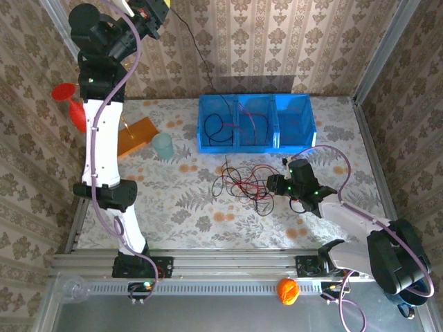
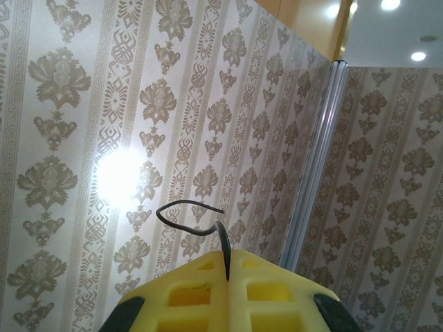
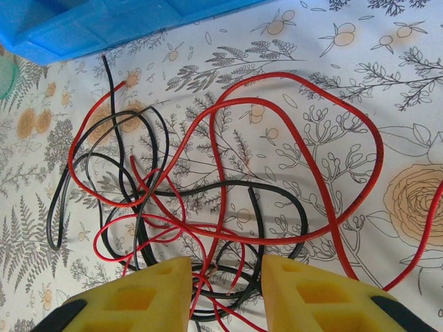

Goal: Untangle the cables

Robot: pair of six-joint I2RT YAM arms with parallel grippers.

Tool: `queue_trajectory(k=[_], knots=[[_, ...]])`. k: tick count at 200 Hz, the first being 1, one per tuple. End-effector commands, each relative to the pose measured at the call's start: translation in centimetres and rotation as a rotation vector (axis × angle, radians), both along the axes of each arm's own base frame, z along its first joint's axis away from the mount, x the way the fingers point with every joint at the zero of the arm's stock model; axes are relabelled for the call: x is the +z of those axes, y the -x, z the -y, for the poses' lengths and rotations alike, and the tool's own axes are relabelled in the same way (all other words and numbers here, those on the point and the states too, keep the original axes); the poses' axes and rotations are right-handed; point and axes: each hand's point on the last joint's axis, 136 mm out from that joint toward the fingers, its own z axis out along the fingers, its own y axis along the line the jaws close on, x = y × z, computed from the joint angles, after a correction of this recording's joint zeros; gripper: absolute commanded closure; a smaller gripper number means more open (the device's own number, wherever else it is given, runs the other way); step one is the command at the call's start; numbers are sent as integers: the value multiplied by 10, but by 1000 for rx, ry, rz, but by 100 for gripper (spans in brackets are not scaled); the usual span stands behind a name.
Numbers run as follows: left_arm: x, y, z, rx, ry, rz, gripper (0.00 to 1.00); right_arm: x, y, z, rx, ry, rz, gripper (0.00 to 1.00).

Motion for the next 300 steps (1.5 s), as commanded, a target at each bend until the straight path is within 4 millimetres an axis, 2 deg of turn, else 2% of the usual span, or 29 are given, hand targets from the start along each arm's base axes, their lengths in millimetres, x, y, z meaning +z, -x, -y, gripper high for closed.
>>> queue_trajectory(k=[1, 21, 60, 98, 118, 146, 162, 176, 197, 231, 273, 300], knots=[[-2, -14, -3, 38, -16, 39, 100, 9, -7, -5, 11, -20, 29, 66], [-17, -29, 1, 35, -28, 12, 100, 10, -7, -5, 11, -17, 30, 66], [-29, -46, 3, 31, -23, -13, 100, 9, -6, -3, 6, -5, 31, 66], [-66, -72, 15, -8, -60, -88, 100, 7, -6, -3, 6, -9, 30, 66], [-76, -78, 17, -12, -73, -109, 100, 6, -6, -3, 7, -5, 31, 66], [-79, -77, 24, -17, -89, -99, 100, 5, -6, -3, 8, -4, 33, 66], [-94, -78, 32, -22, -123, -124, 100, 4, -7, -3, 8, -8, 34, 66], [-119, -79, 39, -19, -166, -155, 100, 5, -6, -4, 9, -13, 35, 66], [-166, -81, 43, 45, -234, -186, 100, 6, -5, -4, 12, -18, 37, 66], [-230, -67, 41, 110, -288, -242, 100, 9, -1, -3, 16, -13, 45, 66], [-318, -73, 42, 185, -357, -440, 100, 12, -1, -5, 20, -27, 49, 66], [-361, -72, 46, 291, -419, -545, 100, 11, 2, -4, 16, -25, 51, 66]])
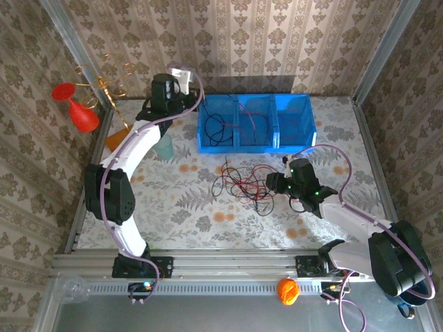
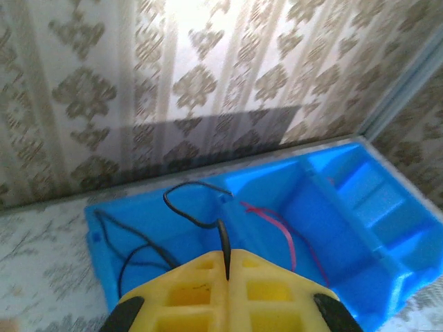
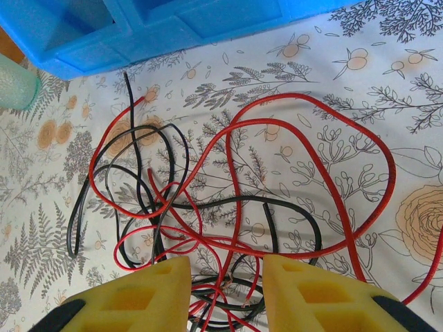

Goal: Untangle the cables

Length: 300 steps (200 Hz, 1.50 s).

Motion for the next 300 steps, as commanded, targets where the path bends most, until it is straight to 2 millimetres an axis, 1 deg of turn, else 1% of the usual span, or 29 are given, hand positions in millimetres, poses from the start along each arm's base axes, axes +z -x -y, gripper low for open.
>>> queue_trajectory(k=[1, 20, 21, 24, 45, 60, 80, 91, 110, 124, 129, 131, 134, 142, 150, 154, 169, 176, 193, 212, 226, 236, 244, 256, 265, 281, 284, 286, 300], knots=[[-8, 0, -2, 122, -69, 5, 100, -1, 7, -1, 10, -2, 3, 66], [-37, 0, -3, 202, -121, -77, 100, -3, 8, 1, 10, 6, -1, 66], [-38, 4, 4, 189, -122, -79, 100, -3, 8, 1, 9, 6, -1, 66], [-41, 8, 12, 176, -124, -86, 100, -3, 9, 1, 10, 6, -1, 66], [-71, 20, 30, 188, -161, -154, 100, -3, 9, 1, 9, 7, -2, 66], [-100, 24, 30, 215, -151, -237, 100, -3, 9, 1, 11, 6, 1, 66], [-136, 25, 24, 245, -109, -331, 100, -1, 12, 2, 16, 13, 1, 66], [-150, 25, 25, 230, -74, -371, 100, 0, 14, 3, 19, 21, 3, 65], [-163, 24, 21, 229, -70, -410, 100, 4, 17, 6, 20, 33, 10, 65], [-164, 24, 18, 217, -66, -427, 99, 9, 19, 7, 22, 33, 16, 64], [-163, 24, 17, 212, -63, -430, 91, 10, 20, 7, 21, 32, 18, 63], [-162, 25, 17, 206, -61, -431, 85, 11, 20, 7, 23, 33, 18, 63], [-161, 26, 18, 198, -60, -433, 79, 12, 20, 7, 24, 32, 19, 63], [-156, 27, 18, 175, -60, -425, 69, 14, 21, 7, 25, 31, 21, 62], [-145, 31, 19, 156, -63, -406, 55, 16, 22, 7, 29, 35, 22, 61], [-139, 33, 21, 138, -64, -392, 50, 18, 22, 8, 29, 36, 26, 60], [-120, 42, 22, 105, -109, -343, 37, 24, 23, 9, 31, 52, 34, 59], [-111, 47, 24, 74, -115, -324, 33, 28, 23, 10, 32, 59, 41, 58], [-92, 59, 30, 17, -94, -304, 32, 32, 24, 10, 42, 76, 44, 57], [-65, 77, 37, -37, -91, -255, 31, 36, 22, 9, 50, 84, 43, 57], [-47, 92, 41, -66, -88, -218, 32, 37, 21, 5, 69, 82, 32, 57], [-38, 104, 42, -83, -79, -200, 33, 36, 21, 1, 87, 86, 17, 57], [-35, 115, 42, -96, -73, -197, 34, 33, 22, -3, 103, 92, -3, 57], [-39, 134, 44, -115, -62, -207, 34, 28, 23, -12, 137, 88, -28, 56], [-47, 149, 46, -128, -51, -218, 35, 23, 24, -20, 168, 84, -48, 56], [-74, 178, 50, -141, -30, -267, 35, 9, 26, -36, 223, 95, -92, 55], [-76, 183, 51, -146, -25, -271, 35, 6, 27, -39, 233, 99, -100, 55], [-82, 187, 52, -147, -27, -280, 35, 4, 27, -41, 240, 99, -104, 54], [-104, 206, 53, -138, -23, -312, 35, -8, 31, -56, 292, 114, -129, 54]])
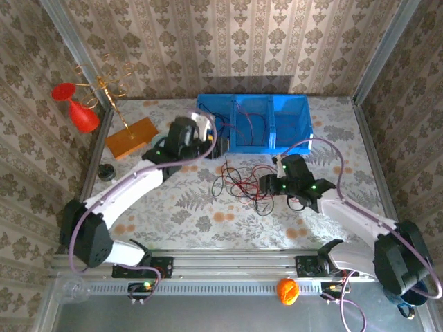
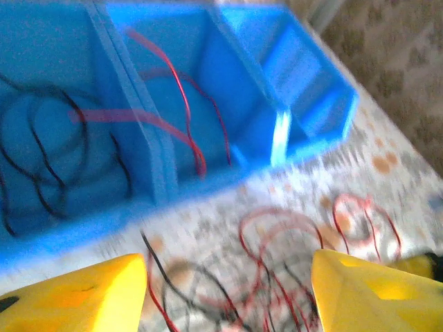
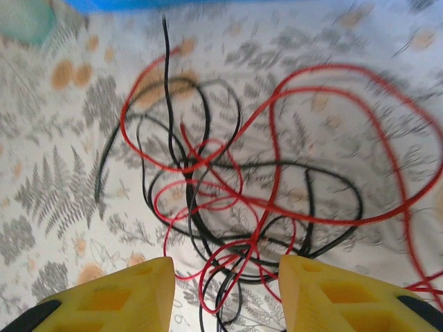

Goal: Untangle the cables

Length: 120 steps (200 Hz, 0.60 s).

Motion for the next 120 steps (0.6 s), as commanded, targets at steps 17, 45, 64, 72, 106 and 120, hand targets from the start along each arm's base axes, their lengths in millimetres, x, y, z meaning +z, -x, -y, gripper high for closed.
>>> queue_trajectory(k=[17, 45, 64, 72, 106, 120], knots=[[-68, 49, 13, -5, 27, -139, 35, -31, 10, -32, 119, 45, -75, 57], [-111, 69, 30, -27, -21, -222, 36, -29, 6, -27, 80, 65, -59, 95], [-128, 70, 41, -24, 9, -256, 38, 3, 6, -23, 62, 77, 33, 100], [-134, 69, 45, -25, 21, -271, 39, 21, 7, -21, 57, 80, 71, 100], [-162, 61, 67, -40, 36, -329, 49, 93, 14, -22, 71, 58, 203, 100], [-175, 58, 72, -33, 52, -352, 59, 121, 17, -25, 86, 52, 255, 100]])
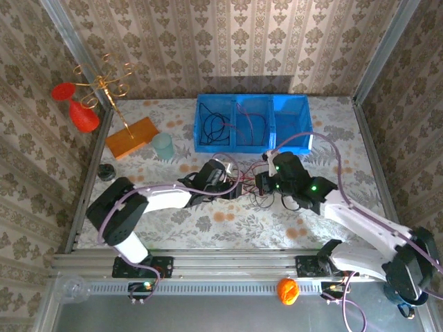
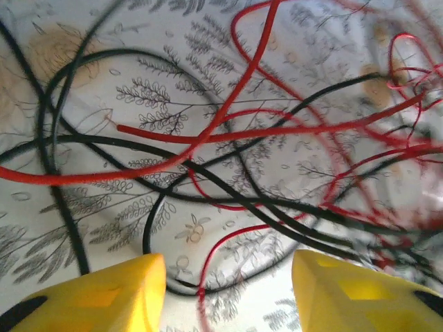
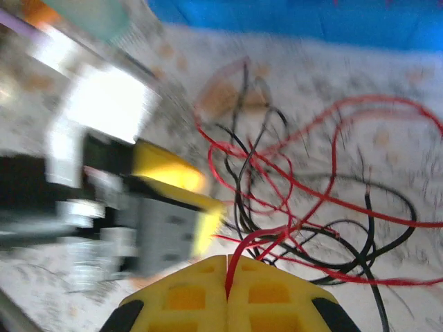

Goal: Untangle the cables

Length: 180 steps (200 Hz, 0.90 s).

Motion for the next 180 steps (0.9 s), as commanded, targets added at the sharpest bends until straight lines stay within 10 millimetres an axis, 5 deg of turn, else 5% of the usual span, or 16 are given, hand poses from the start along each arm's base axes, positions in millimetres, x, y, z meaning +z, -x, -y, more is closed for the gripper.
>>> queue_trajectory(k=[1, 36, 77, 180], knots=[[1, -10, 22, 15, 99, -12, 60, 38, 6, 6, 2, 44, 77, 100], [-10, -14, 17, 72, 158, -25, 100, 106, 11, 0, 34, -20, 207, 100], [-10, -6, 1, 84, 147, -14, 100, 191, 16, -1, 64, -114, 400, 100], [-16, 3, -69, 193, 44, 15, 100, 327, 18, 29, -37, -165, 797, 100]])
